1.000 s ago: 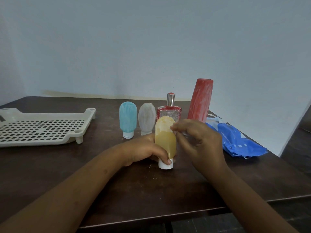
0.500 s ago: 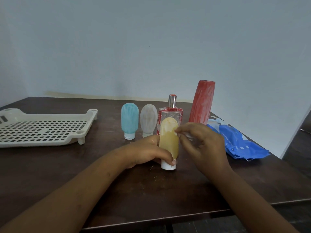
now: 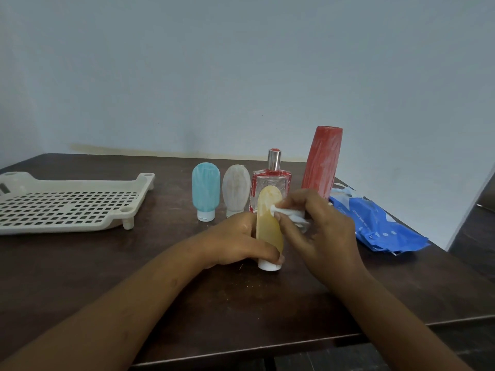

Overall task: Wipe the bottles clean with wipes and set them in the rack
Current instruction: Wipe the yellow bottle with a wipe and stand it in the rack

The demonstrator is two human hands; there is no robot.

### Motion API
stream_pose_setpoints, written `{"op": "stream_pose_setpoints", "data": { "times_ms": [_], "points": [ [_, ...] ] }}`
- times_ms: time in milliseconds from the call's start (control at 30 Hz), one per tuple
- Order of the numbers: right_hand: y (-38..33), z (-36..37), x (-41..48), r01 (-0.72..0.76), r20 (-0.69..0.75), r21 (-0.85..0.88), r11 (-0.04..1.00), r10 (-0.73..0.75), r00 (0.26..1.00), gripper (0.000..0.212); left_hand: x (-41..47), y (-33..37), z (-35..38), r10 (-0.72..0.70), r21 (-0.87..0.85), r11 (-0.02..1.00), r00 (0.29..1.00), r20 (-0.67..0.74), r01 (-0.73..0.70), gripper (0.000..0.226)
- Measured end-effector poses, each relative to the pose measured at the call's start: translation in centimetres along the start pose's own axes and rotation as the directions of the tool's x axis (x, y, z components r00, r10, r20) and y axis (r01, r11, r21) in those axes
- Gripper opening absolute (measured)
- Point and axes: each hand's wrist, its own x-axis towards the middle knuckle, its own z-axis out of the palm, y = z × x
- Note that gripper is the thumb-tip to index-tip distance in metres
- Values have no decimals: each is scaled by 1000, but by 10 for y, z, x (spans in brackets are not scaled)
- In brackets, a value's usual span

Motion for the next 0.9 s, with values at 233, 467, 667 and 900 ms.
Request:
{"op": "stream_pose_setpoints", "data": {
  "times_ms": [233, 467, 667, 900],
  "points": [
    [-1, 0, 3, -56, -14, 52, 997, 57, 998, 31, 3, -1, 0, 17, 45, 999, 1000, -25, -16, 30],
    [-2, -2, 1, -48, 21, 38, 998, 47, 999, 30, 4, -3, 0, 47, 32, 998, 999, -24, -46, 18],
    [-6, -1, -3, 51, 137, 2, 999, -50, 989, 21, 3, -4, 0, 79, 47, 996, 995, -58, -76, 19],
    [-4, 0, 3, 1, 57, 20, 1000, -2, 998, 26, 4, -3, 0, 51, 21, 999, 998, -48, -50, 23]
  ]
}}
